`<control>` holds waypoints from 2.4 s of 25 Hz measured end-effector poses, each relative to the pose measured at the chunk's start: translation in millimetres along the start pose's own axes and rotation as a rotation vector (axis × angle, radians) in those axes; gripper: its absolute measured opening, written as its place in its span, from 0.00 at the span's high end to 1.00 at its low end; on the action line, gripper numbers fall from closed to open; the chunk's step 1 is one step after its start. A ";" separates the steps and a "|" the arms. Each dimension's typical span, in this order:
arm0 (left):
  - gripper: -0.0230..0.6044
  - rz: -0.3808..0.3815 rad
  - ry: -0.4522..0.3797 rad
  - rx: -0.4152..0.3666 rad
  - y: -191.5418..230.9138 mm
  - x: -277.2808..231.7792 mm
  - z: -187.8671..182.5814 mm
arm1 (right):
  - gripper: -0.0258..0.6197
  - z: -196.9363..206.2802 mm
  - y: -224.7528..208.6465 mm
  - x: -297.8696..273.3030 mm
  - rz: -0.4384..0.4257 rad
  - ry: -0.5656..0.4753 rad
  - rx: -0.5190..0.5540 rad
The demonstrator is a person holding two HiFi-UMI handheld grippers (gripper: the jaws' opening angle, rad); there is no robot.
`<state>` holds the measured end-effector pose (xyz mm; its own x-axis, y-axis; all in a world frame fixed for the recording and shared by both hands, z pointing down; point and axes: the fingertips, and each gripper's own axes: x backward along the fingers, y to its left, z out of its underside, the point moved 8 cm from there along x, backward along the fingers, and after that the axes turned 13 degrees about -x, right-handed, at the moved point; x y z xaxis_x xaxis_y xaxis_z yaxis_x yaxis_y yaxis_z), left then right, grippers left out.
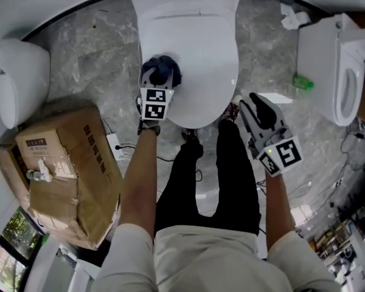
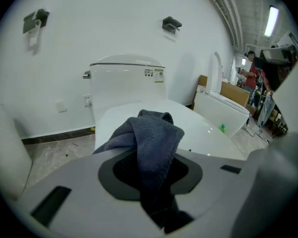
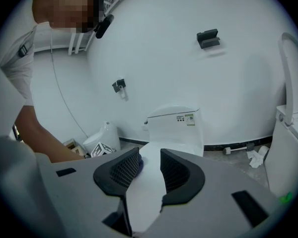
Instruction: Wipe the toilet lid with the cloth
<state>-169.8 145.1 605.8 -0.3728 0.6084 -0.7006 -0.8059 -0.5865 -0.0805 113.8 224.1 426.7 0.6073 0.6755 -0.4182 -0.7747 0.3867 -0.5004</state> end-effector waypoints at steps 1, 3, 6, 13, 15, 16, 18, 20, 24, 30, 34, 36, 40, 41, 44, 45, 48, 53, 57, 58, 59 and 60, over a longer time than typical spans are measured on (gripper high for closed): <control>0.82 -0.018 0.008 0.016 4.1 5.4 7.1 | 0.73 -1.0 1.8 0.4 -0.003 -0.003 0.003; 0.82 -0.053 0.021 0.049 9.7 15.8 19.9 | 0.73 -2.1 2.7 1.4 -0.009 -0.003 0.008; 0.82 -0.089 0.039 0.089 5.8 29.2 35.9 | 0.73 -1.0 0.4 6.9 -0.022 0.009 0.015; 0.82 -0.133 0.021 0.132 -48.1 37.1 39.5 | 0.73 6.2 -17.4 43.9 -0.053 0.013 0.050; 0.82 -0.120 0.011 0.126 -75.2 32.7 33.5 | 0.73 10.5 -25.7 62.1 -0.050 0.022 0.062; 0.82 -0.111 0.000 0.124 -88.1 28.9 29.1 | 0.73 12.4 -29.8 71.7 -0.044 0.025 0.066; 0.82 -0.090 -0.029 0.117 -112.9 19.7 17.9 | 0.73 16.3 -37.6 89.9 -0.029 0.029 0.072; 0.82 -0.059 -0.050 0.104 -140.4 9.7 5.9 | 0.73 22.3 -44.4 107.9 -0.014 0.035 0.075; 0.82 0.028 -0.065 0.055 -195.2 -8.1 -11.5 | 0.73 32.4 -51.7 141.8 0.017 0.050 0.076; 0.82 0.070 -0.072 0.009 -228.9 -9.9 -12.6 | 0.73 42.2 -56.1 168.0 0.025 0.060 0.071; 0.82 0.051 -0.077 0.049 -230.0 10.8 9.7 | 0.73 49.6 -50.4 169.3 0.006 0.063 0.068; 0.82 0.015 -0.084 0.075 -224.1 25.3 24.7 | 0.73 50.5 -43.5 165.5 -0.015 0.063 0.070; 0.82 -0.056 -0.082 0.105 -208.0 52.0 56.3 | 0.73 55.1 -28.5 159.5 -0.046 0.067 0.074; 0.82 -0.072 -0.077 0.115 -202.9 58.0 64.1 | 0.73 56.1 -24.9 158.3 -0.053 0.071 0.078; 0.82 -0.136 -0.043 0.159 -186.1 75.9 86.0 | 0.73 56.6 -15.8 157.0 -0.071 0.087 0.092; 0.82 -0.160 -0.028 0.175 -180.1 82.2 92.7 | 0.73 56.0 -12.5 157.9 -0.073 0.091 0.094; 0.83 -0.210 0.001 0.224 -164.7 106.2 101.1 | 0.73 46.1 0.2 165.1 -0.081 0.094 0.105; 0.83 -0.244 -0.029 0.265 -149.8 150.0 75.3 | 0.73 10.2 18.8 179.4 -0.102 0.073 0.148; 0.83 -0.259 -0.092 0.272 -138.1 194.5 36.6 | 0.73 -22.4 44.1 187.7 -0.122 0.042 0.177; 0.83 -0.257 -0.110 0.264 -135.6 205.2 24.2 | 0.73 -32.3 50.5 190.9 -0.129 0.025 0.183; 0.83 -0.255 -0.129 0.256 -134.0 215.3 11.1 | 0.73 -42.0 55.9 194.7 -0.135 0.011 0.191; 0.83 -0.254 -0.149 0.245 -133.2 224.9 -2.2 | 0.73 -51.1 60.2 199.1 -0.137 0.001 0.202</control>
<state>-145.2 358.9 457.4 -0.1954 0.7994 -0.5682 -0.9606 -0.2727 -0.0534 197.1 349.8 274.6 0.7094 0.6075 -0.3575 -0.7044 0.5927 -0.3905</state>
